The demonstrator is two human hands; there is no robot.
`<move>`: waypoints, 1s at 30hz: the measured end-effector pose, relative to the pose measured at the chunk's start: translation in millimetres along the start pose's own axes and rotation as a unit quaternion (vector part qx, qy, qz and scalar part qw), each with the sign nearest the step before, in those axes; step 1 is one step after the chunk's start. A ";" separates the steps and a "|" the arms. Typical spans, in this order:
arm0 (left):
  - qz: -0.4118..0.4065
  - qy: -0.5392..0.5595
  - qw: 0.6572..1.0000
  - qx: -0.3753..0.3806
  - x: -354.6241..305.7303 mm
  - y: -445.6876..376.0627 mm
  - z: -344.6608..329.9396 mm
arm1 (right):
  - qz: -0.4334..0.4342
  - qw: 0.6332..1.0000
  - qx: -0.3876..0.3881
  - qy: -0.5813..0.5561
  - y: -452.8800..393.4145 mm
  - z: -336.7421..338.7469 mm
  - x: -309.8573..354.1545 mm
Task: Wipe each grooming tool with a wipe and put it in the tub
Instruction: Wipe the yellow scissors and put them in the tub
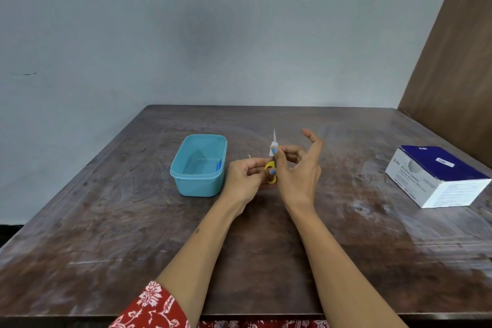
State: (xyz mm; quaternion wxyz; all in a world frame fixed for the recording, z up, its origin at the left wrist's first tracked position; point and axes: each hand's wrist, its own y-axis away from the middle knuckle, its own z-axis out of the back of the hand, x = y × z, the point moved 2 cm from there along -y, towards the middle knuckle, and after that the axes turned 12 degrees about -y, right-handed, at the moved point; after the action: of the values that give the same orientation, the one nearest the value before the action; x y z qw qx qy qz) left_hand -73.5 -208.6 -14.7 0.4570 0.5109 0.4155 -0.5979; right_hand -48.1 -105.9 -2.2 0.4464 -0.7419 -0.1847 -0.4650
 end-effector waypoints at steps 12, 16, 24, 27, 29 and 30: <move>-0.007 -0.046 0.999 0.017 2.7 -0.6 -1.5 | 0.013 0.999 -0.029 -0.003 -0.1 0.2 1.5; 0.012 -0.047 0.997 0.054 4.6 0.5 -5.4 | 0.031 0.997 -0.066 -0.011 -1.7 3.2 1.4; 0.007 -0.045 0.999 0.023 6.2 -1.8 -1.7 | 0.008 1.000 -0.026 0.003 -1.5 0.5 -2.9; 0.013 -0.049 0.997 0.049 5.7 -1.2 -3.5 | 0.020 0.999 -0.050 0.003 -2.0 2.3 -2.2; 0.008 -0.048 0.998 0.039 5.7 -1.2 -3.4 | 0.018 0.999 -0.047 0.001 -2.1 2.2 -2.1; 0.006 -0.047 0.999 0.027 5.7 -1.5 -2.6 | 0.013 0.999 -0.040 0.003 -1.8 1.7 -2.3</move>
State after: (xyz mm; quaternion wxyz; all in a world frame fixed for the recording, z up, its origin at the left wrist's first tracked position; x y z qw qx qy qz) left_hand -74.7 -206.4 -20.6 0.4652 0.4969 0.3742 -0.6298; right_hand -49.6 -103.2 -3.6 0.4228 -0.7604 -0.1546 -0.4680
